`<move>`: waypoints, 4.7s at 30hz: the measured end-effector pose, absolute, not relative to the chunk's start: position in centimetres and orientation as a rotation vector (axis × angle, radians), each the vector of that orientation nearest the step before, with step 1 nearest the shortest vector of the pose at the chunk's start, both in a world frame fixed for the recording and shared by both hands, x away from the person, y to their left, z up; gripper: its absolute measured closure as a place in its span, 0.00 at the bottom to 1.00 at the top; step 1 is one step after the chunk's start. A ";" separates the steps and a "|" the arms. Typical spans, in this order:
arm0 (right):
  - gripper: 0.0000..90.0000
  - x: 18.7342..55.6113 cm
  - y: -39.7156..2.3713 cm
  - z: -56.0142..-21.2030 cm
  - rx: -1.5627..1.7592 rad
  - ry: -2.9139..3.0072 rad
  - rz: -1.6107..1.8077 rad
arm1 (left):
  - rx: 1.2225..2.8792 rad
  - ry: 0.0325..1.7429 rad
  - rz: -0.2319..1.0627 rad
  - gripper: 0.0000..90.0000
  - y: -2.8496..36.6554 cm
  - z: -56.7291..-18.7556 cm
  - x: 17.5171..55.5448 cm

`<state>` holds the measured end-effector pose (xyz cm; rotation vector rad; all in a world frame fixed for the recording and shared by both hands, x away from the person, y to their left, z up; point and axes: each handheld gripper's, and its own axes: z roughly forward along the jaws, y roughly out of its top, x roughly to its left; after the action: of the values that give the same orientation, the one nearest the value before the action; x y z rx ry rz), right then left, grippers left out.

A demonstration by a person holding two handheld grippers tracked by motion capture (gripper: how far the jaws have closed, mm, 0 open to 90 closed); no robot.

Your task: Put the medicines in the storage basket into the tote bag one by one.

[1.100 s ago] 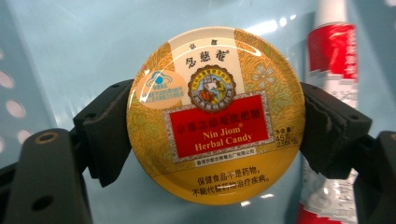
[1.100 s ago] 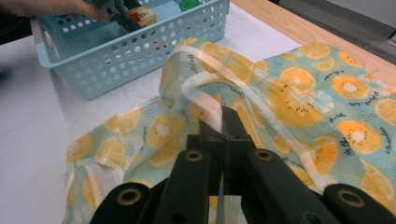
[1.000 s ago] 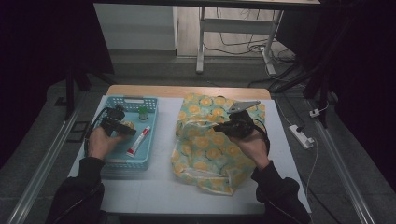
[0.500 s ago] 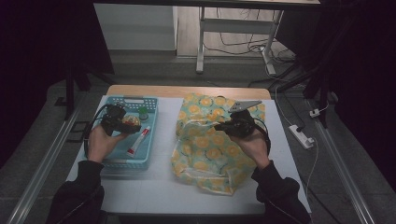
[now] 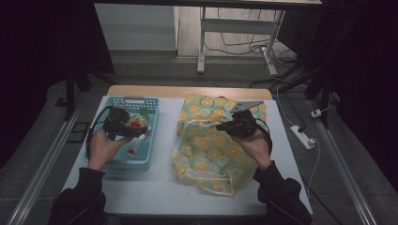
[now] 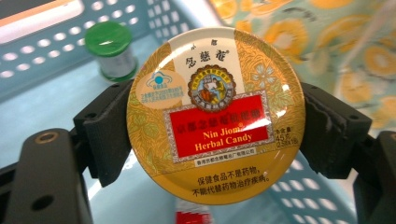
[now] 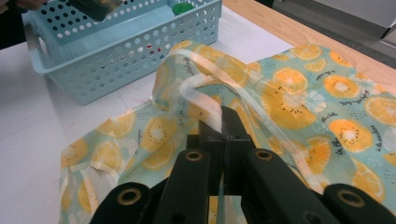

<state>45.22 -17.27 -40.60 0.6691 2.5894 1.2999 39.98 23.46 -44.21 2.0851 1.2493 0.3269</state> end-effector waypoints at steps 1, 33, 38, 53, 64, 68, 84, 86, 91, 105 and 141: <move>0.99 45.2 -17.2 -40.6 0.667 2.591 1.296 | 2.085 1.240 0.330 0.23 23.3 -44.1 39.8; 0.99 45.3 -17.2 -40.6 0.673 2.579 1.292 | 2.178 0.888 0.212 0.23 12.8 -44.1 36.7; 0.99 45.4 -17.2 -40.7 0.673 2.574 1.290 | 2.187 0.848 0.195 0.23 11.3 -44.5 36.6; 0.99 45.4 -17.2 -40.8 0.679 2.556 1.302 | 2.234 0.788 0.158 0.23 6.9 -45.9 38.3; 0.99 45.2 -17.3 -40.5 0.680 2.545 1.313 | 2.242 0.748 0.138 0.23 4.1 -46.6 40.0; 0.99 45.2 -17.3 -40.5 0.681 2.545 1.312 | 2.235 0.745 0.132 0.23 3.3 -47.1 40.7; 0.99 45.3 -17.2 -40.7 0.679 2.542 1.298 | 2.225 0.779 0.154 0.23 1.8 -49.9 43.2; 0.99 45.4 -17.2 -40.7 0.682 2.541 1.296 | 2.226 0.782 0.157 0.23 1.7 -50.1 43.5; 0.99 45.4 -17.2 -40.9 0.686 2.543 1.290 | 2.239 0.790 0.161 0.23 1.2 -50.9 44.0; 0.99 45.8 -17.2 -41.5 0.696 2.554 1.258 | 2.281 0.784 0.226 0.22 0.2 -52.5 45.1; 0.99 46.0 -17.3 -41.9 0.710 2.566 1.257 | 2.194 0.783 0.053 0.00 1.0 -49.5 43.9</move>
<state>46.00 -17.30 -41.92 0.7102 2.5655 1.2568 43.87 0.98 -49.51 2.1944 0.7834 0.0529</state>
